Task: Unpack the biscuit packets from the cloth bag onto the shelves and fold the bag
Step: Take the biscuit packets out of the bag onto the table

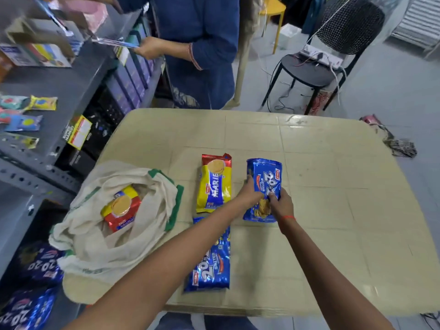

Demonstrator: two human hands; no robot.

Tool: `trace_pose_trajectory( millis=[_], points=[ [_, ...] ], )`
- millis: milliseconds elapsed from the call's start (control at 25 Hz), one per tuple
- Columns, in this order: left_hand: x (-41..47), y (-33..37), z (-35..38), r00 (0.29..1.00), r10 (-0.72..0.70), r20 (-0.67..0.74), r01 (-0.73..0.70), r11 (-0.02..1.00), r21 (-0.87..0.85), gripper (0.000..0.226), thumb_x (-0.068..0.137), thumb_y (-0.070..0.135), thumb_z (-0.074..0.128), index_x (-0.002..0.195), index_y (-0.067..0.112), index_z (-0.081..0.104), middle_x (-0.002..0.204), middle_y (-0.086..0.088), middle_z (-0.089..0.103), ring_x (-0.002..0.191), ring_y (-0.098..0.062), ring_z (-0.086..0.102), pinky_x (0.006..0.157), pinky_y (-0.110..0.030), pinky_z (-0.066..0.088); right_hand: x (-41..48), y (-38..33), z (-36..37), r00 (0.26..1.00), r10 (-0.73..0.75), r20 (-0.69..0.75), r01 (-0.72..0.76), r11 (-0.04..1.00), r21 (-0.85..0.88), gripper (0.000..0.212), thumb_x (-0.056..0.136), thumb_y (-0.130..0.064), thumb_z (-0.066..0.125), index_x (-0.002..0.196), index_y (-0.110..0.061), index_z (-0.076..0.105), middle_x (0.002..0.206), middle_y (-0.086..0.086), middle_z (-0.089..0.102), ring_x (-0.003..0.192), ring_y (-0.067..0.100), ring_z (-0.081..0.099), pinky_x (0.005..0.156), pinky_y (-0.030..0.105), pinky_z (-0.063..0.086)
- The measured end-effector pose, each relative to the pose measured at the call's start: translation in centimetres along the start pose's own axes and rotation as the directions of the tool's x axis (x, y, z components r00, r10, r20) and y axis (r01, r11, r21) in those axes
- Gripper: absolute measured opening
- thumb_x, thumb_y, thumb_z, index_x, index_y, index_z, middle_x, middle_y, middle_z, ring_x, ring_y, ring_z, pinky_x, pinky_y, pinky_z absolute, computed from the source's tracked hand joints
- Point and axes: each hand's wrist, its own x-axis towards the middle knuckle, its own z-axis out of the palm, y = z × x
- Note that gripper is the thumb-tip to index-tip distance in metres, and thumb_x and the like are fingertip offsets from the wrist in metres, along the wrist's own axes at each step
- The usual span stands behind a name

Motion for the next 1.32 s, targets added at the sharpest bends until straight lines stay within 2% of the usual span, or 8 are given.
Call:
trace_pose_trajectory(
  millis=[320, 520, 680, 760, 880, 1120, 1240, 1320],
  points=[
    [3.1, -1.1, -1.0, 0.993, -0.022, 0.113, 0.036, 0.993, -0.116, 0.064, 0.083, -0.015, 0.049, 0.142, 0.006, 0.034, 0.138, -0.019, 0.052, 0.127, -0.032, 0.051, 0.107, -0.044, 0.043, 1.6, -0.5, 1.1, 0.998, 0.035, 0.056, -0.023, 0.979, -0.204, 0.04, 0.09, 0.002, 0.042, 0.13, 0.004, 0.043, 0.129, 0.026, 0.054, 0.116, 0.038, 0.054, 0.093, 0.036, 0.043],
    [-3.0, -4.9, -6.7, 0.946, 0.131, -0.295, -0.161, 0.984, -0.078, 0.032, 0.081, 0.014, 0.057, 0.111, 0.008, 0.065, 0.109, -0.016, 0.071, 0.1, -0.029, 0.068, 0.09, -0.039, 0.055, -4.0, -5.9, 6.3, 0.977, -0.211, 0.026, 0.212, 0.96, -0.186, 0.035, 0.094, -0.012, 0.052, 0.126, 0.001, 0.056, 0.128, 0.02, 0.062, 0.118, 0.032, 0.058, 0.096, 0.032, 0.042],
    [-8.2, -10.5, -16.6, 0.774, 0.091, -0.627, -0.106, 0.994, 0.013, 0.018, 0.083, 0.012, 0.058, 0.096, 0.005, 0.068, 0.091, -0.019, 0.073, 0.087, -0.033, 0.069, 0.08, -0.038, 0.056, -8.5, -10.9, 14.6, 0.849, -0.227, 0.478, 0.247, 0.969, 0.021, 0.021, 0.091, -0.004, 0.055, 0.103, 0.009, 0.067, 0.101, 0.029, 0.071, 0.09, 0.029, 0.067, 0.083, 0.035, 0.049],
    [-10.0, -13.3, -20.8, 0.68, 0.084, -0.728, 0.086, 0.977, 0.194, 0.025, 0.087, 0.013, 0.056, 0.109, 0.005, 0.065, 0.104, -0.019, 0.069, 0.1, -0.034, 0.063, 0.087, -0.036, 0.05, -10.3, -12.4, 18.6, 0.737, -0.225, 0.638, 0.249, 0.967, 0.053, 0.023, 0.092, 0.004, 0.049, 0.104, 0.018, 0.063, 0.096, 0.031, 0.067, 0.088, 0.026, 0.059, 0.078, 0.034, 0.047],
    [-12.3, -16.9, -24.4, 0.715, 0.039, -0.698, 0.293, 0.89, 0.35, 0.054, 0.087, 0.02, 0.057, 0.138, 0.008, 0.043, 0.136, -0.02, 0.045, 0.127, -0.038, 0.041, 0.106, -0.041, 0.036, -12.3, -13.4, 23.9, 0.636, -0.265, 0.725, 0.455, 0.887, -0.074, 0.025, 0.09, 0.003, 0.051, 0.11, 0.012, 0.061, 0.106, 0.024, 0.066, 0.097, 0.025, 0.059, 0.084, 0.029, 0.045],
    [-13.8, -19.5, -31.2, 0.796, -0.003, -0.606, 0.024, 0.999, 0.027, 0.092, 0.068, 0.01, 0.082, 0.143, 0.004, 0.029, 0.148, -0.02, 0.032, 0.137, -0.032, 0.035, 0.111, -0.043, 0.036, -12.2, -11.4, 27.1, 0.678, -0.021, 0.734, 0.601, 0.591, -0.538, 0.077, 0.076, -0.035, 0.071, 0.141, -0.008, 0.039, 0.142, 0.02, 0.044, 0.13, 0.034, 0.044, 0.106, 0.038, 0.038],
    [-13.6, -20.3, -30.4, 0.813, -0.135, -0.567, 0.086, 0.99, -0.112, 0.059, 0.073, 0.013, 0.079, 0.126, 0.002, 0.053, 0.127, -0.021, 0.058, 0.118, -0.034, 0.057, 0.098, -0.041, 0.049, -12.3, -12.5, 27.4, 0.713, -0.029, 0.701, 0.563, 0.62, -0.547, 0.037, 0.073, -0.038, 0.075, 0.1, -0.016, 0.063, 0.123, 0.021, 0.061, 0.112, 0.033, 0.057, 0.083, 0.035, 0.044],
    [-13.6, -20.1, -28.8, 0.809, -0.284, -0.515, 0.152, 0.947, -0.283, 0.041, 0.079, 0.018, 0.074, 0.116, 0.006, 0.062, 0.118, -0.019, 0.067, 0.11, -0.031, 0.063, 0.088, -0.034, 0.051, -12.4, -13.0, 27.8, 0.732, -0.092, 0.675, 0.544, 0.676, -0.498, 0.033, 0.077, -0.031, 0.073, 0.059, -0.025, 0.046, 0.101, 0.022, 0.07, 0.09, 0.031, 0.062, 0.068, 0.03, 0.035]
  ],
)
